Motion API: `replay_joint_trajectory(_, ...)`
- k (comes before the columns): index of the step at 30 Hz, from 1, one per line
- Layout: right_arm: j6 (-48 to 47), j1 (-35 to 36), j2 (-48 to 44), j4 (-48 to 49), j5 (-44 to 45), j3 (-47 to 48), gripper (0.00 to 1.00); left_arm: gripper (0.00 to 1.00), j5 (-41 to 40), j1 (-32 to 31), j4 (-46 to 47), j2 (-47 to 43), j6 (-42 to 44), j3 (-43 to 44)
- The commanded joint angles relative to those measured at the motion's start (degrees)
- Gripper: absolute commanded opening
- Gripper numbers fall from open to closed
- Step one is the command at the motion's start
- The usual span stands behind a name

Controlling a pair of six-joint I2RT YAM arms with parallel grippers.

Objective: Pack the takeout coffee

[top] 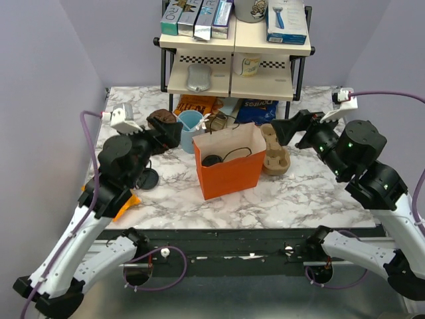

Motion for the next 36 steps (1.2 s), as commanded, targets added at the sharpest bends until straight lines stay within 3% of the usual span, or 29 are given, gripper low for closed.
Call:
replay_joint_trajectory(1,-0.79,0.25,0.79,-4.22,4.77,-0.36,1.00,0.99,4.48,11.50,-2.24,9.80,3.07,1.56)
replay_joint_trajectory(5,-1.49,0.17,1.40,-4.48,5.11,-1.59,1.00,0.98,12.65,17.75,2.77,19.29,5.87,3.66)
replay_joint_trajectory(8,-2.01,0.25,1.32,-4.31,5.03,-3.26,1.00,0.96,12.59,18.81,9.08,23.52,7.20,3.23)
replay_joint_trajectory(11,-2.89,0.25,1.67,-4.22,4.16,-4.40,1.00,0.89,12.68,20.13,13.31,26.94,6.59,2.78)
replay_joint_trajectory(12,-3.42,0.25,1.76,-3.78,3.63,-5.10,1.00,0.83,11.72,20.04,14.20,28.87,5.98,2.61)
replay_joint_trajectory(18,-5.27,0.25,2.63,-2.55,2.22,-5.28,1.00,0.73,14.70,20.57,19.04,36.34,4.57,3.48)
replay_joint_trajectory(36,-8.52,0.25,0.35,-2.28,5.21,-7.22,1.00,0.57,9.08,20.57,13.51,46.90,5.36,12.63)
